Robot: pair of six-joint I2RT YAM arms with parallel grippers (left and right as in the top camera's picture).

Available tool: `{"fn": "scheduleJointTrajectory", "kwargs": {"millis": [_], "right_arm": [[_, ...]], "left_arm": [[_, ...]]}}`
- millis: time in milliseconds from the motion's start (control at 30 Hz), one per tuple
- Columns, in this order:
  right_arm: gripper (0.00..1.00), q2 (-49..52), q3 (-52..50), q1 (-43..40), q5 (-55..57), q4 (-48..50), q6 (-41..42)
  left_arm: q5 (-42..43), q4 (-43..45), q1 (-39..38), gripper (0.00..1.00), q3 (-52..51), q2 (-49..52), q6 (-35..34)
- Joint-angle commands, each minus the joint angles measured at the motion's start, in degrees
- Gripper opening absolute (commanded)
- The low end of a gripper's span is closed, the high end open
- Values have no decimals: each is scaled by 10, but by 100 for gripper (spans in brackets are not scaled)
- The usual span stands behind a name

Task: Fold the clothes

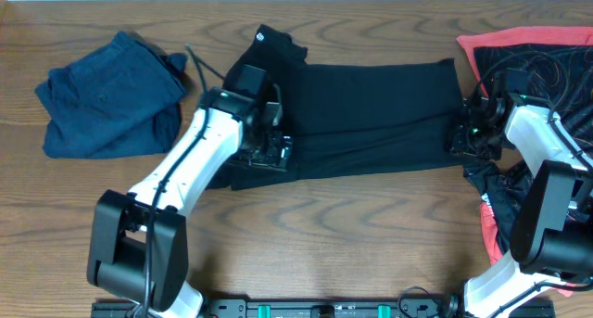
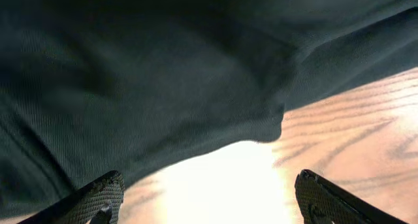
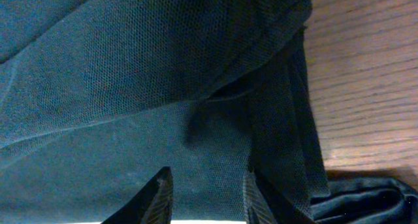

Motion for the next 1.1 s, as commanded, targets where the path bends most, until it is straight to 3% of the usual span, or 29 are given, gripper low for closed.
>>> {"fn": "scheduleJointTrajectory", "kwargs": {"millis": [0,833,933,1000,1067], "right_arm": [[33,0,-6,5,8,2,-4],[34,11,-19,5,29,1,9],[34,11,-19,5,29,1,9],[34,11,-19,5,29,1,9],[34,11,-19,5,29,1,9]], "left_arm": [[-47,7,-25,86,-2,-2,13],[-54,68,-90,80,-2,115,-15],[-54,77,-90,63,-2,115,-15],[-54,79,-90,44,-2,115,-15],[-54,80,-90,31,-2,115,-15]]}}
